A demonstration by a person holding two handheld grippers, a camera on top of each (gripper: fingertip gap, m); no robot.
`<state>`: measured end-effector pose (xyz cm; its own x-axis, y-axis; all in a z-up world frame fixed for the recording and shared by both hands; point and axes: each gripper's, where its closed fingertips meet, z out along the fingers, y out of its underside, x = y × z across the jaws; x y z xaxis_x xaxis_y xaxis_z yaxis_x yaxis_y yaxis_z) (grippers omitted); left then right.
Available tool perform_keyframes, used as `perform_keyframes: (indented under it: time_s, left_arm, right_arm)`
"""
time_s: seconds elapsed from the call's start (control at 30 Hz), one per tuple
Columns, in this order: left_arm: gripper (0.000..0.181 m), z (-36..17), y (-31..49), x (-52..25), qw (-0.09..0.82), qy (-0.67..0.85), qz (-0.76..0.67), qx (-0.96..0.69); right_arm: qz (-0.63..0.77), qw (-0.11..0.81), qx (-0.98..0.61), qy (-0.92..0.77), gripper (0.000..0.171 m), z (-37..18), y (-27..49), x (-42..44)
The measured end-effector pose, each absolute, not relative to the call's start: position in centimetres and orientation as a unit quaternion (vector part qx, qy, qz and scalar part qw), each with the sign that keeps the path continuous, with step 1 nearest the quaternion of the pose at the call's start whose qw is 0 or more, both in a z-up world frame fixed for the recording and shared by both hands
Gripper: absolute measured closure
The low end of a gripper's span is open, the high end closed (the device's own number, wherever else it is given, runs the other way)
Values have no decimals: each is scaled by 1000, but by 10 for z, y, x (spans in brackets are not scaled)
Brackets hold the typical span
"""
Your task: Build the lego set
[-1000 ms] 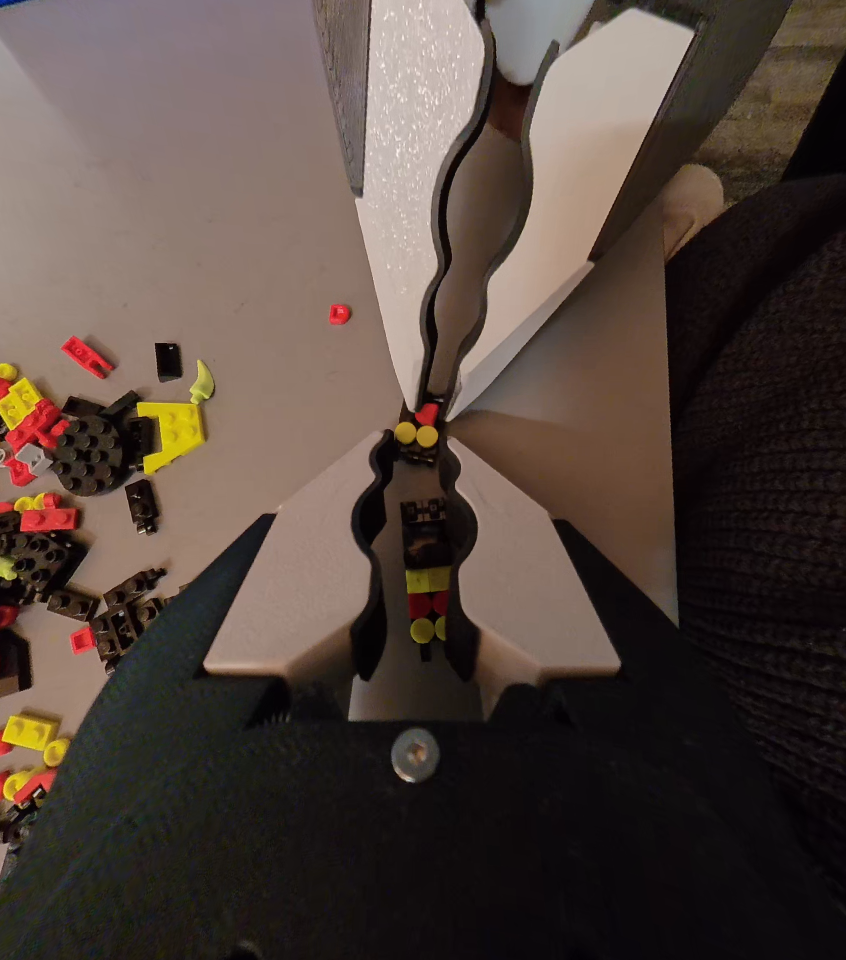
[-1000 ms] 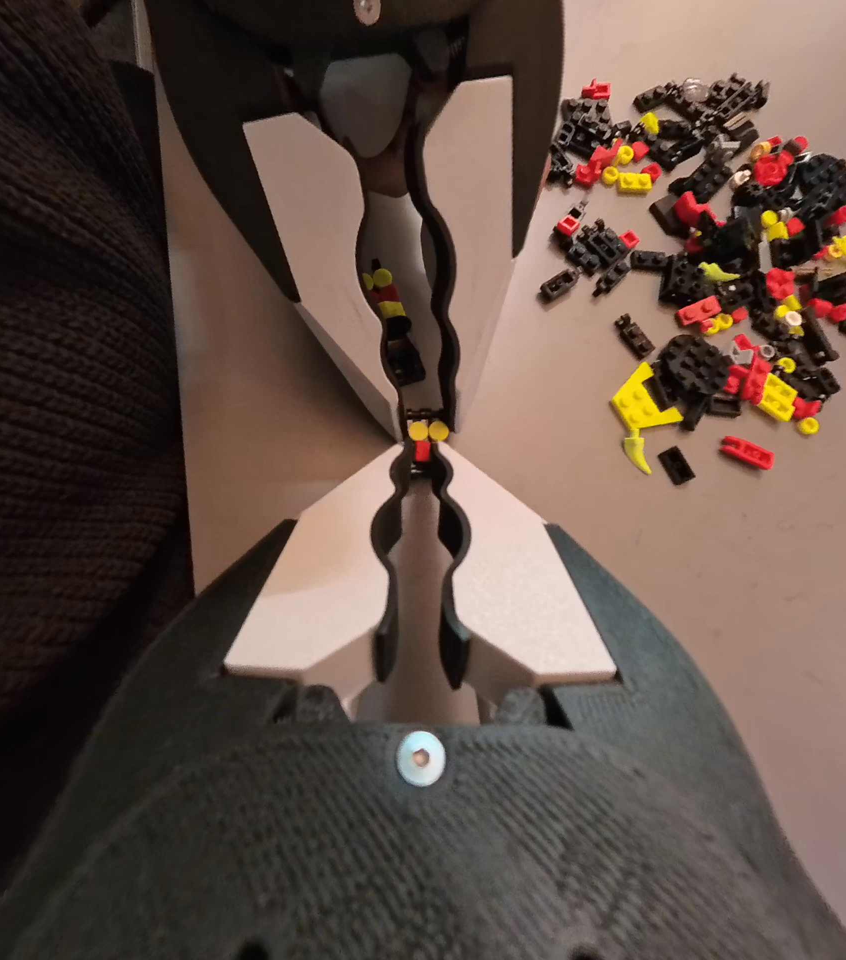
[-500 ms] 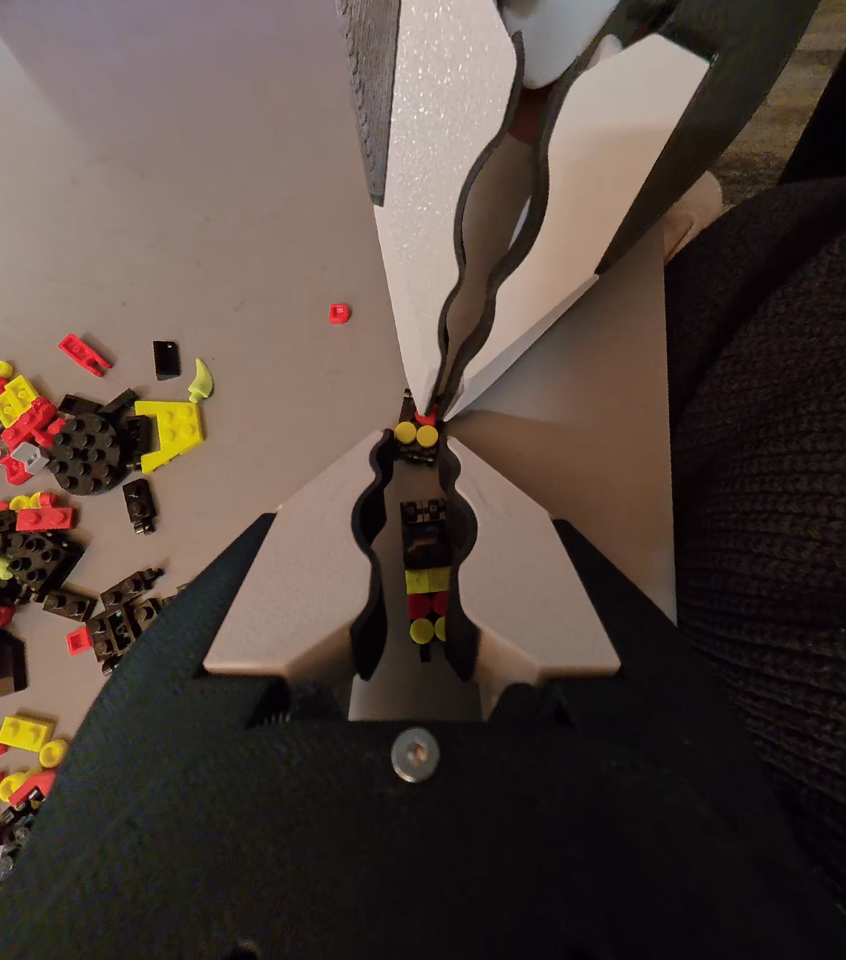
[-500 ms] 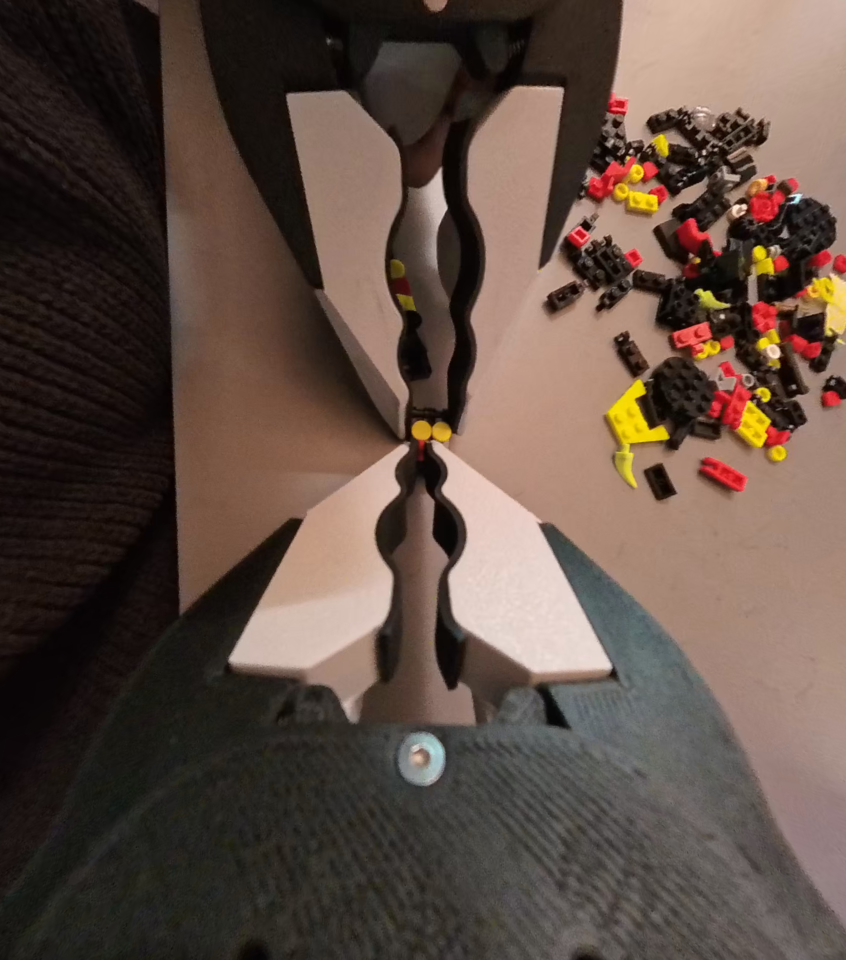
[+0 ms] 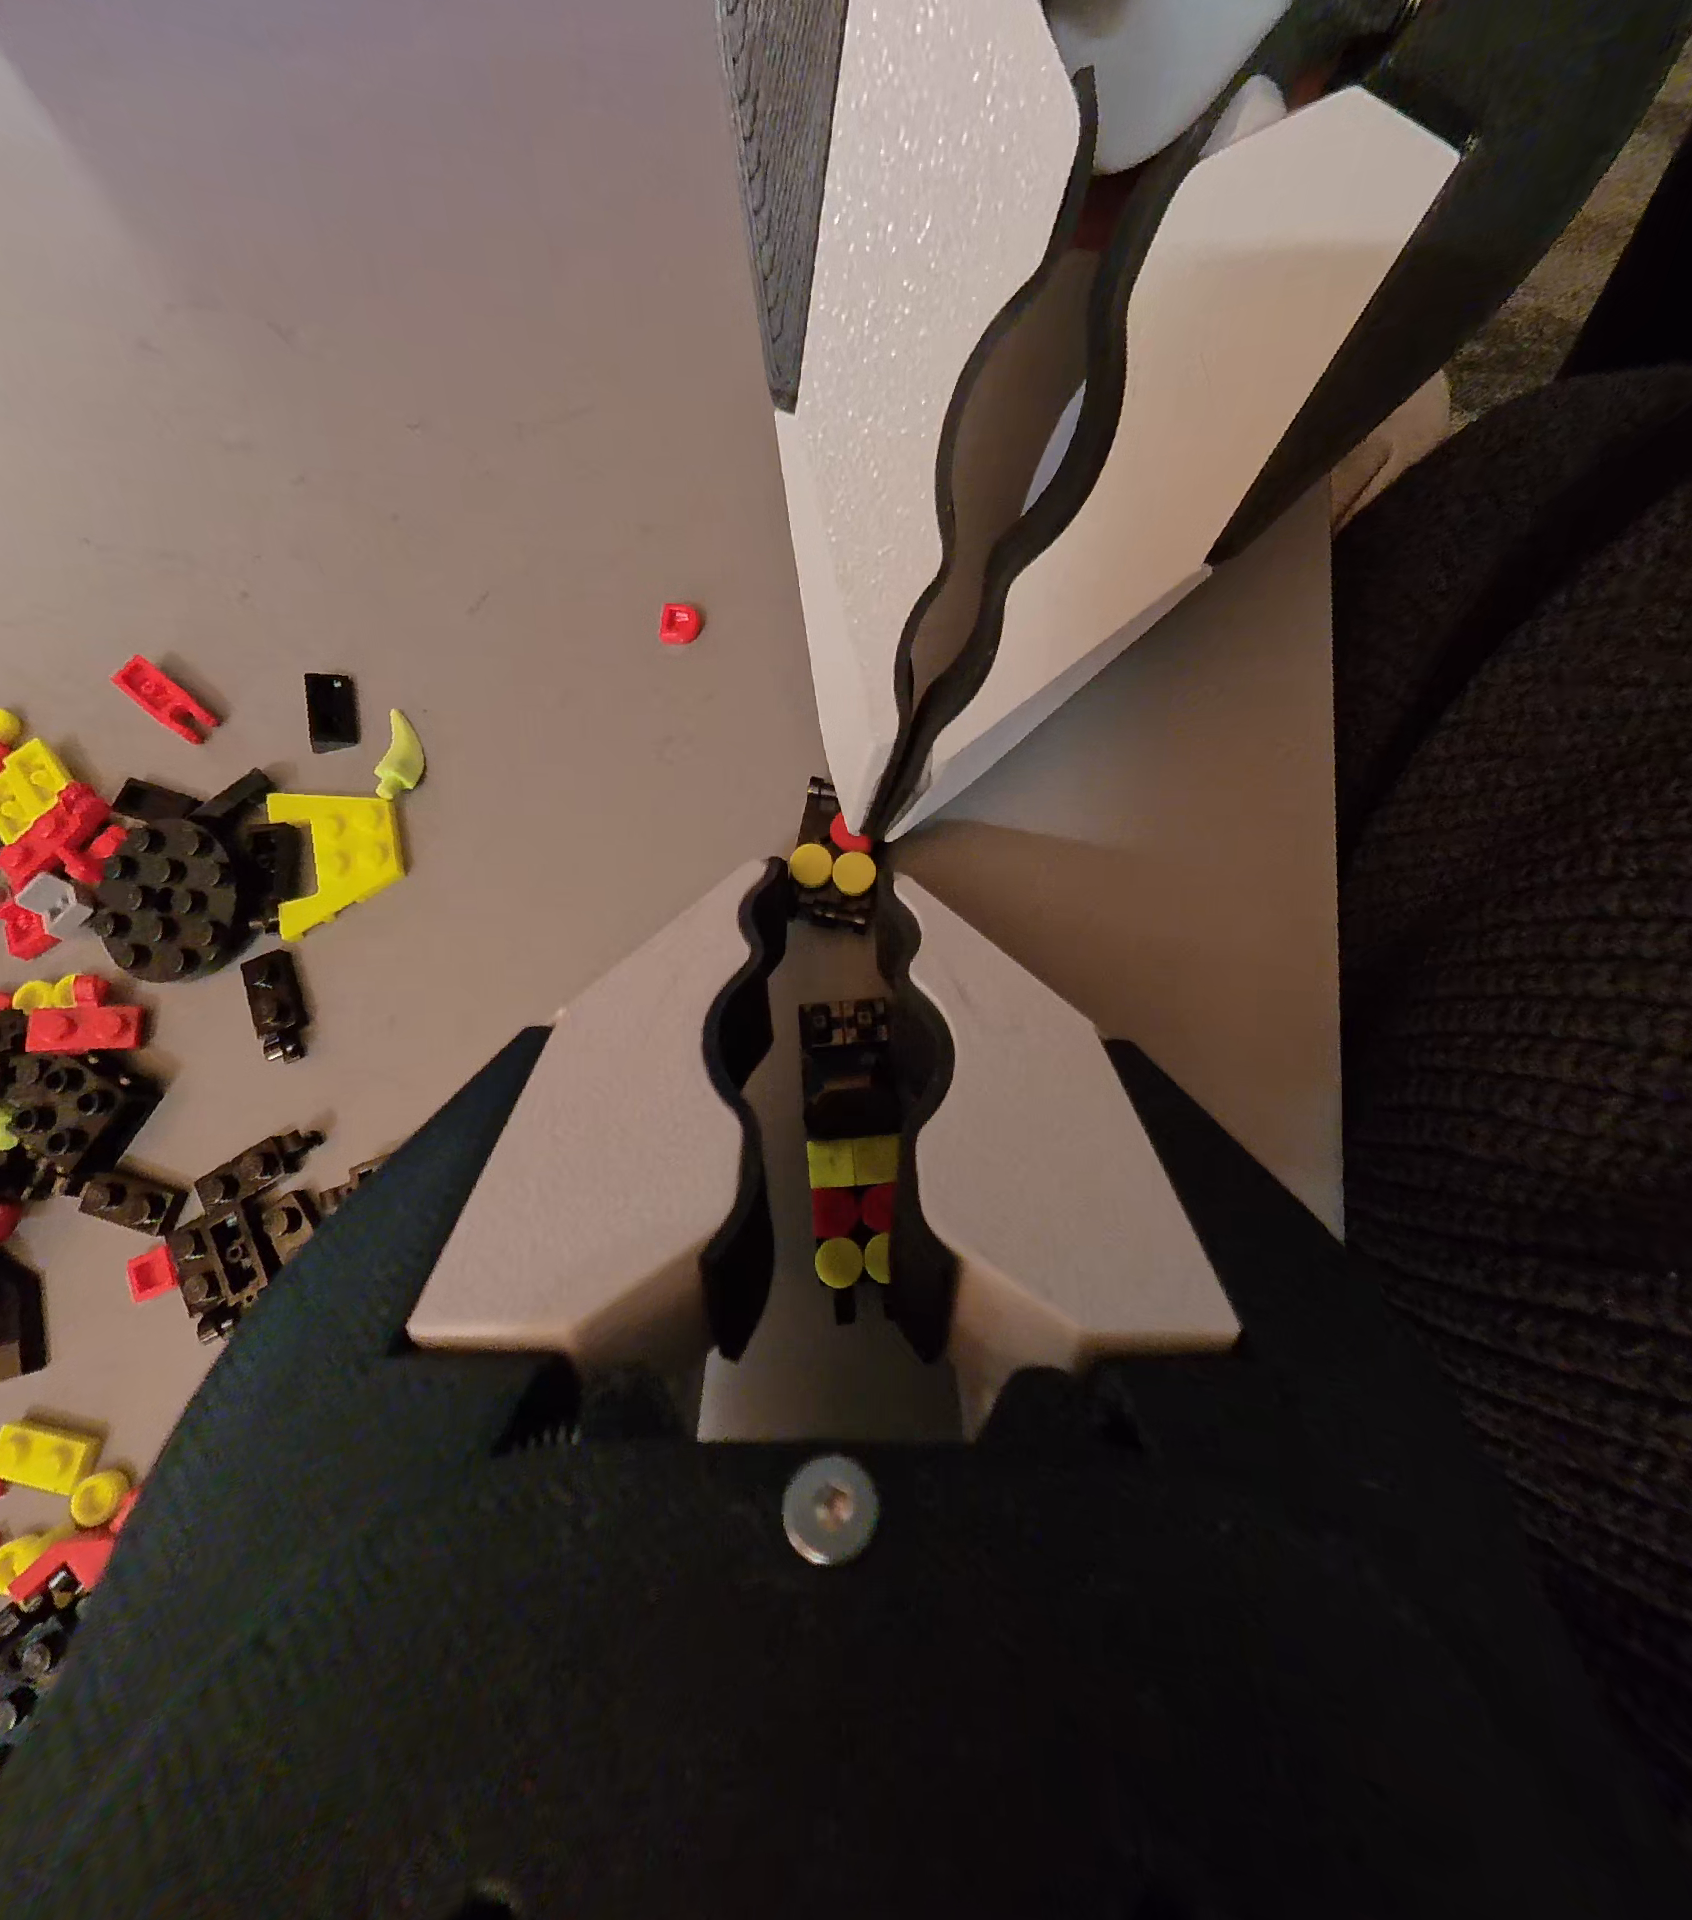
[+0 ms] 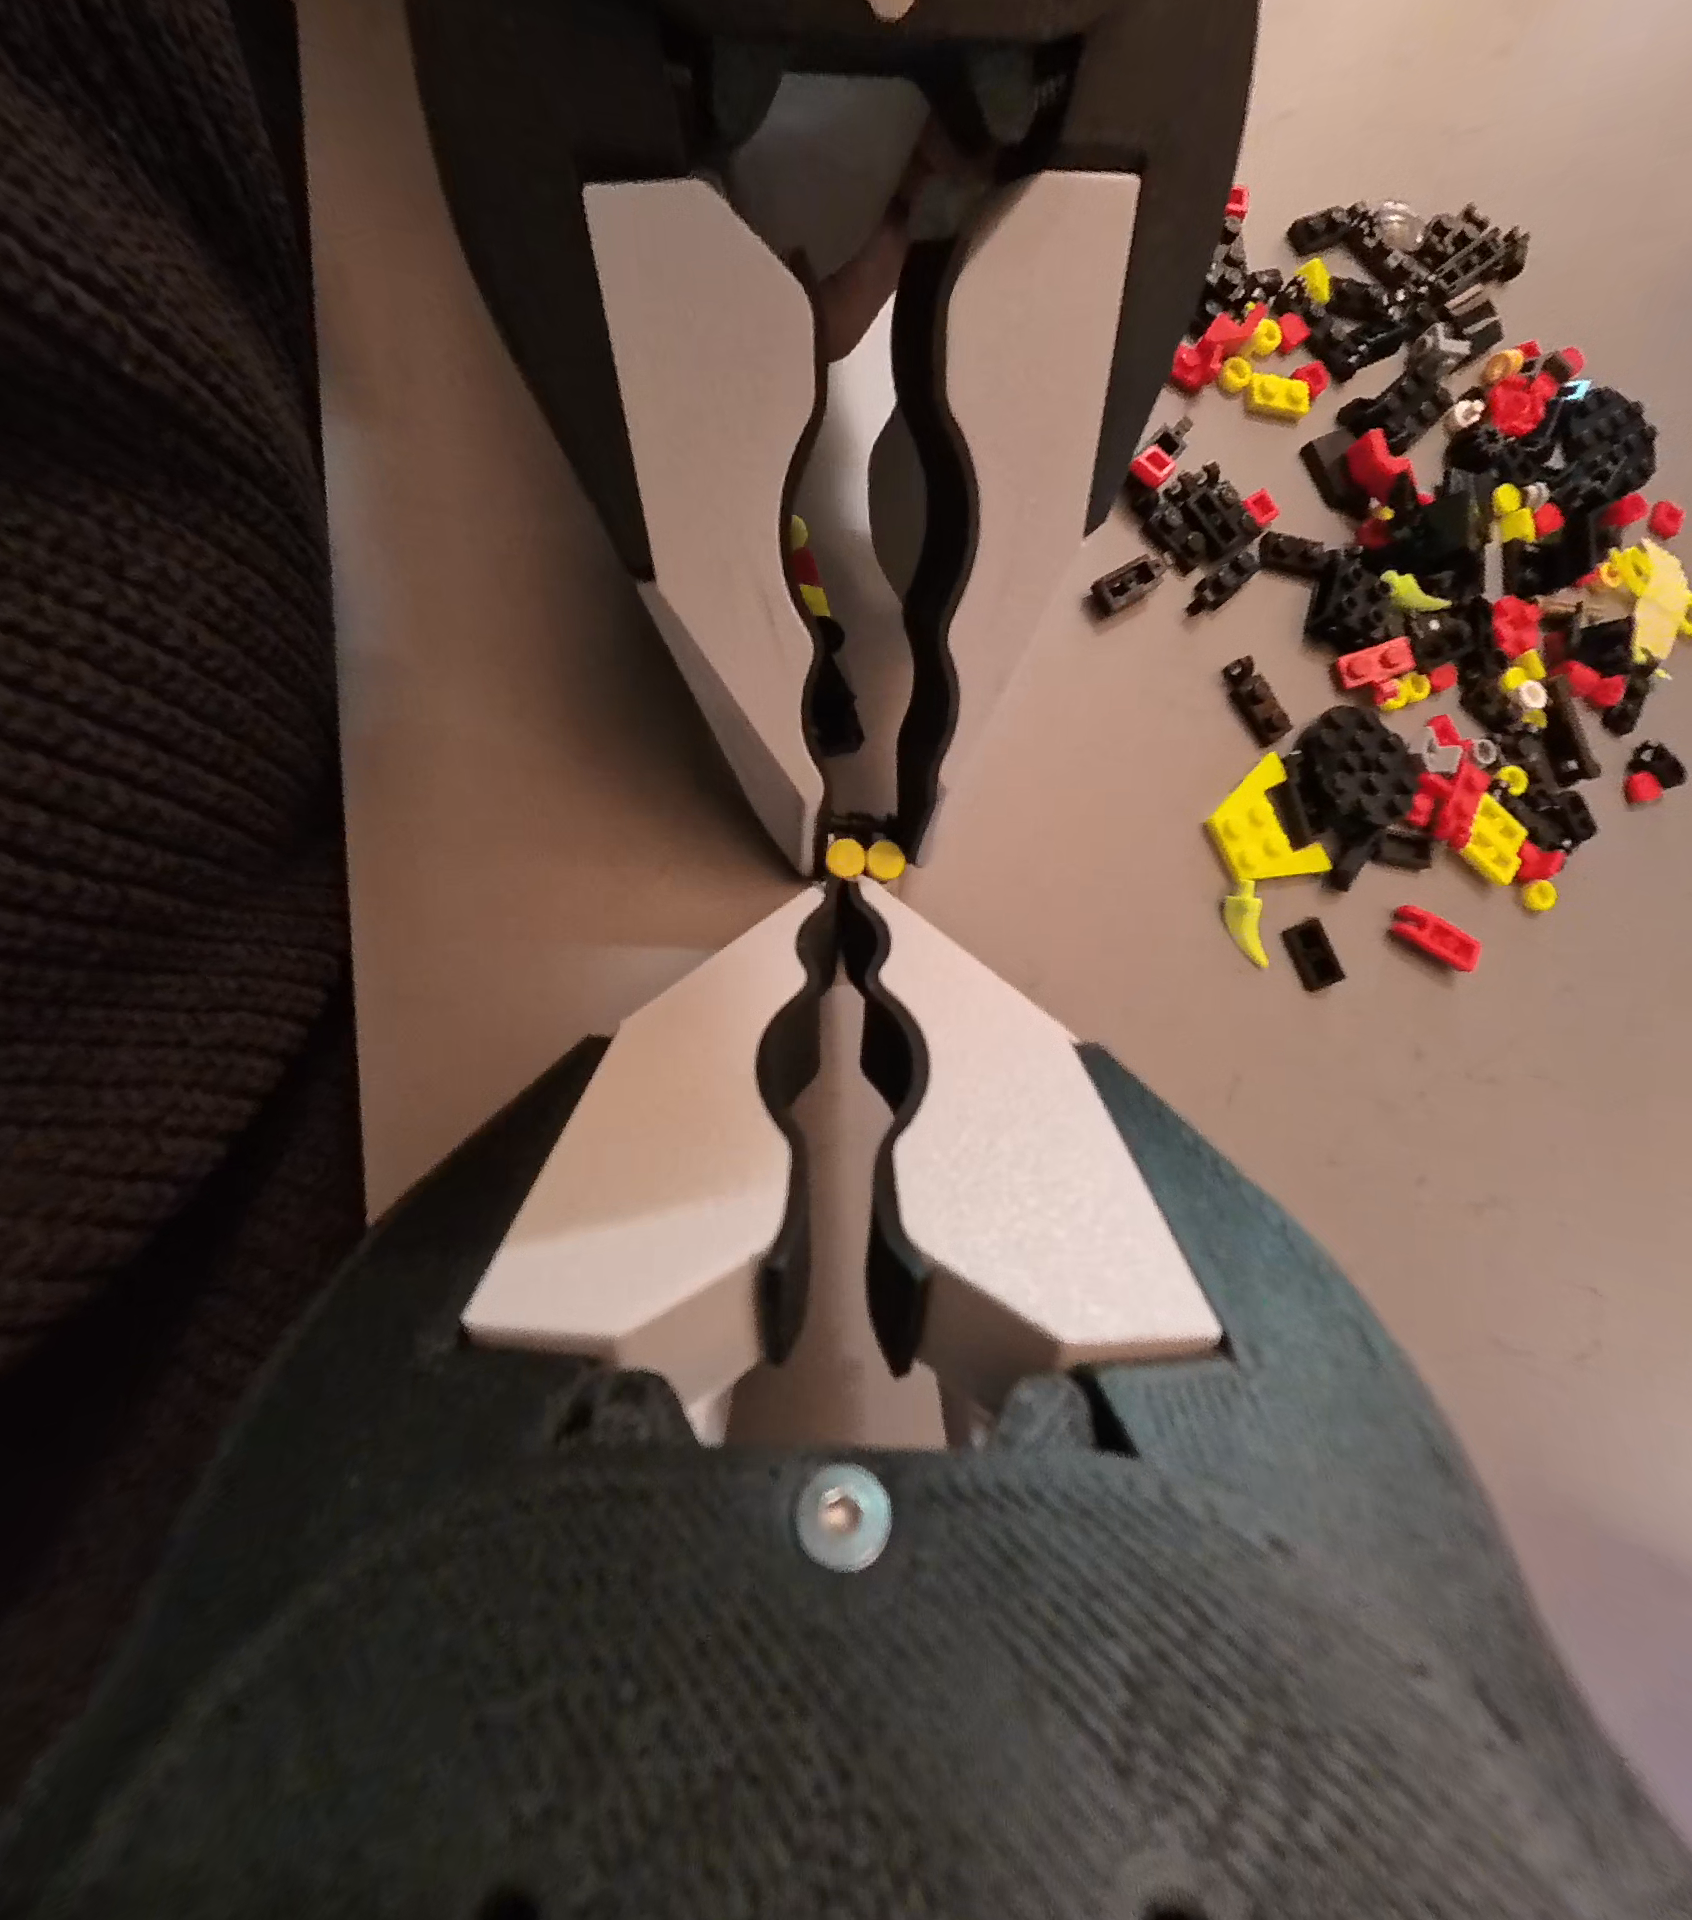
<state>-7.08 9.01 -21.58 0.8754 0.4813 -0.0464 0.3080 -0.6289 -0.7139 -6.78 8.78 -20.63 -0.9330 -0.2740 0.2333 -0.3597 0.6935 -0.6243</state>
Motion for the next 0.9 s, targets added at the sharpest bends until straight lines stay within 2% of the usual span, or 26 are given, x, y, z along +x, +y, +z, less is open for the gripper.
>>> perform_keyframes:
  time_s: [0.9]
  left_arm:
    - [167, -215, 91, -71, 370, -239, 109, -891]
  right_arm:
    - [334, 24, 103, -937, 171, -207, 89, -67]
